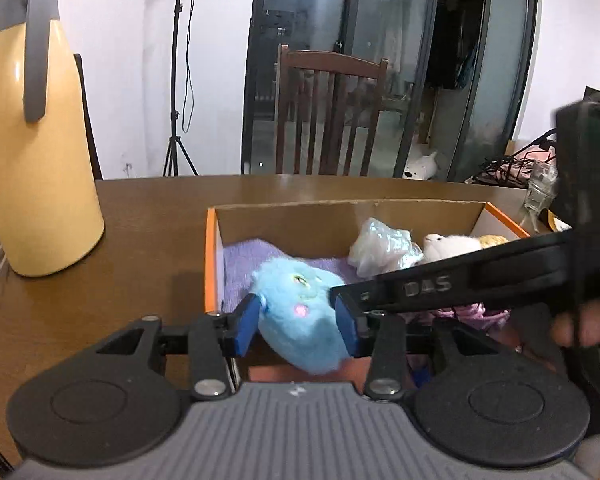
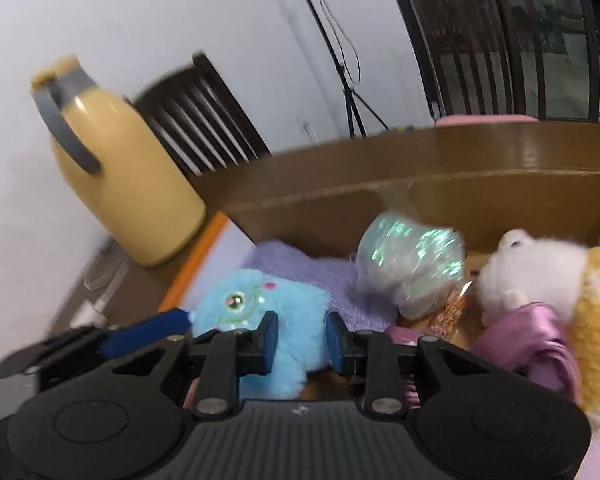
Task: Organize soft objects
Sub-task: 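Carry the plush toy into the box and open both grippers, then withdraw both grippers from the box toward the white foam pieces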
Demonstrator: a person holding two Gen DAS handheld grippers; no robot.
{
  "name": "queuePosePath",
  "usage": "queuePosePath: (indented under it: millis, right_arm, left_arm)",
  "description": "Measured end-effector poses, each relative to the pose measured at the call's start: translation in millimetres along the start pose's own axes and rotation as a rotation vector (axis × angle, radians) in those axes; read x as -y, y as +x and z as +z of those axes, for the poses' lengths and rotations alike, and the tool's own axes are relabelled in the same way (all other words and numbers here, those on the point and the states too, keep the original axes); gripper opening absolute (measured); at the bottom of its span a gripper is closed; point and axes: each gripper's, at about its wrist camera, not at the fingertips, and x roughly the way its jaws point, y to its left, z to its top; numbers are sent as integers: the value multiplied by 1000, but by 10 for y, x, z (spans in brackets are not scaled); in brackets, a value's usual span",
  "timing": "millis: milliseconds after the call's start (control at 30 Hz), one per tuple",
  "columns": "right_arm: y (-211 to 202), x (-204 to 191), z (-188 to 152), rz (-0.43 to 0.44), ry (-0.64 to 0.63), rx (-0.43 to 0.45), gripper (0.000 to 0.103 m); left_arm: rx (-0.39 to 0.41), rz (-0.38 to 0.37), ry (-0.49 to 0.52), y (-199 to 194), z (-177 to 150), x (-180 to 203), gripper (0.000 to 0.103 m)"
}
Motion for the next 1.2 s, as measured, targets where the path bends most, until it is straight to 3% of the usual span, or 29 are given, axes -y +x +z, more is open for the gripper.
queuePosePath:
  millis: [167, 267, 333, 467, 533, 600, 733, 900, 1067, 1200]
  right_arm:
    - [-8, -82, 60, -4, -30, -34, 27]
    - [-182, -70, 34, 6, -16, -2, 29]
    - [-446, -76, 32, 6, -23, 34, 38]
    - [-1104, -61, 45, -32, -63, 118, 41]
    - [-1501, -22, 21, -71, -84, 169, 46]
    - [-1883, 37, -69, -127, -118, 223, 57]
    - [-2539, 119, -397, -232, -175, 300, 63]
    - [-3049, 40, -706, -260, -183, 423, 76]
    - [-3331, -134, -1293, -259, -231, 533, 83]
    - [-3415, -295, -1896, -245, -263, 594, 89]
  left_arm:
    - [4, 23, 9, -120, 4, -12, 45]
    - [20, 33, -17, -324, 52, -62, 48]
    - [37, 74, -3, -483, 100, -84, 48]
    - [95, 104, 2, -954, 241, -90, 49]
    - [133, 110, 8, -1226, 283, -64, 55]
    - [168, 117, 33, -1498, 268, -9, 62]
    - [205, 163, 43, -1859, 177, 107, 72]
    - [288, 173, 14, -2225, -17, 287, 83]
    - [348, 173, -24, -2644, -544, 472, 89]
    - [396, 142, 4, -3031, -1075, 672, 98]
